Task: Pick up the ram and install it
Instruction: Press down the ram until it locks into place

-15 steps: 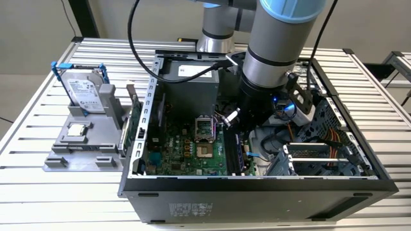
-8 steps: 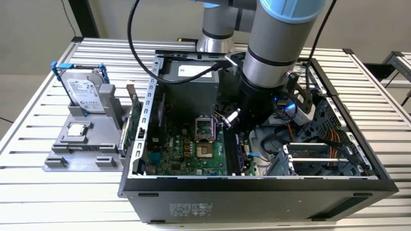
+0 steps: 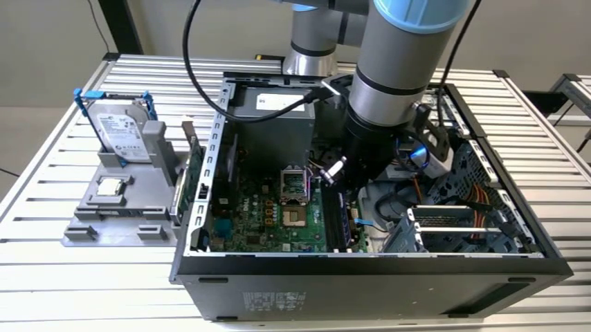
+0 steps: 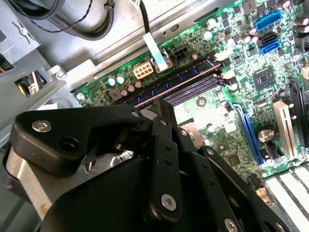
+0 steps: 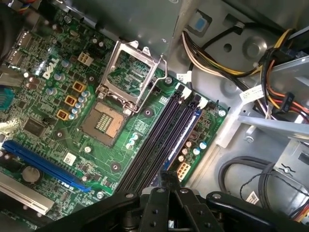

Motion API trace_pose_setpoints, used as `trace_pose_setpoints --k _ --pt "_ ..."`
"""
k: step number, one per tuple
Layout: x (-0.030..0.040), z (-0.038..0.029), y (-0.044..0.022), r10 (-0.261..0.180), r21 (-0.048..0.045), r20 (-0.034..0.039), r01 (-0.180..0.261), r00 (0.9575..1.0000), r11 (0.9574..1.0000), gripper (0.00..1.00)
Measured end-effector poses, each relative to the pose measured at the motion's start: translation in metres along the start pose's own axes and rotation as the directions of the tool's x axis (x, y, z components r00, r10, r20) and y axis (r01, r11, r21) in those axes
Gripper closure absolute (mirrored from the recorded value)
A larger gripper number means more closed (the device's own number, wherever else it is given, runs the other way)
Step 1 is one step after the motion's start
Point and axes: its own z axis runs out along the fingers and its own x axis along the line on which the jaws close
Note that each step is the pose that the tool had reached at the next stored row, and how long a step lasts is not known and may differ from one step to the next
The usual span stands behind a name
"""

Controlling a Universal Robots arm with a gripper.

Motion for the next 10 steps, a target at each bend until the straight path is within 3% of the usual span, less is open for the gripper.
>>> trace_pose_setpoints --k 10 --pt "0.0 -0.0001 0.0 -0.06 -0.0004 0.0005 0.06 0.9982 0.9982 1.0"
